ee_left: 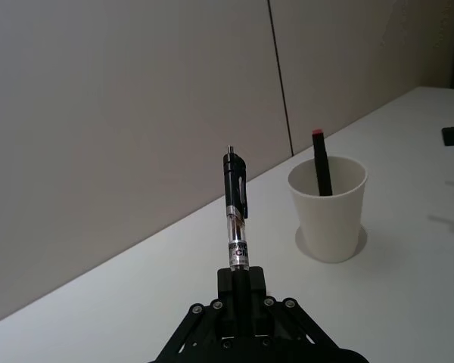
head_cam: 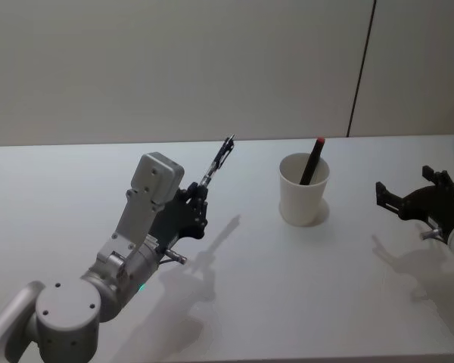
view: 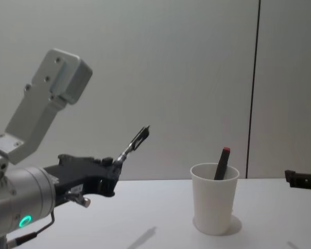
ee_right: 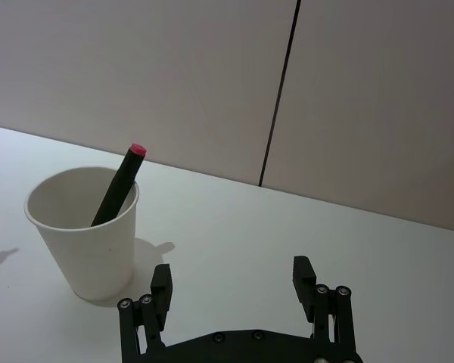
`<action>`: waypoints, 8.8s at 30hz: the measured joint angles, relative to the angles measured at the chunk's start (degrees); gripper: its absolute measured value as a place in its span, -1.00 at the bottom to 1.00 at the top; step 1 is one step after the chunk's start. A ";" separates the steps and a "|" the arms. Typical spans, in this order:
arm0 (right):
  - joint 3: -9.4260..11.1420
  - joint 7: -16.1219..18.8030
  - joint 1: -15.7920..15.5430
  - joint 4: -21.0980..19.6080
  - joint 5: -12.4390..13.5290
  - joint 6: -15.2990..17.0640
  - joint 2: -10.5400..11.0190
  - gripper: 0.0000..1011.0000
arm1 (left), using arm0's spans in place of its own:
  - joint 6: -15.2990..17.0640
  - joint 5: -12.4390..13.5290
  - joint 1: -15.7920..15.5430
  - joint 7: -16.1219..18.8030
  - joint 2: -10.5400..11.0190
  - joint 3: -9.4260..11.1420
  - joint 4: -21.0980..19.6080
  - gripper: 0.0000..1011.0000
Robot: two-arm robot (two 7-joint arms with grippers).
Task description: Place the pen into the pen holder.
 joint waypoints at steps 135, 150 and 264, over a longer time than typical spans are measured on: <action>5.46 25.91 -7.37 -5.61 25.25 5.85 6.84 0.98 | -17.93 3.67 -14.46 -39.57 -6.98 3.12 17.83 -0.74; 4.86 27.98 -7.31 -6.21 31.26 9.26 6.70 0.98 | -17.93 3.67 -14.45 -39.56 -6.97 3.12 17.83 -0.74; -1.58 22.19 -5.66 -4.24 54.96 6.53 3.72 -0.74 | -17.93 3.66 -14.45 -39.56 -6.97 3.12 17.83 0.30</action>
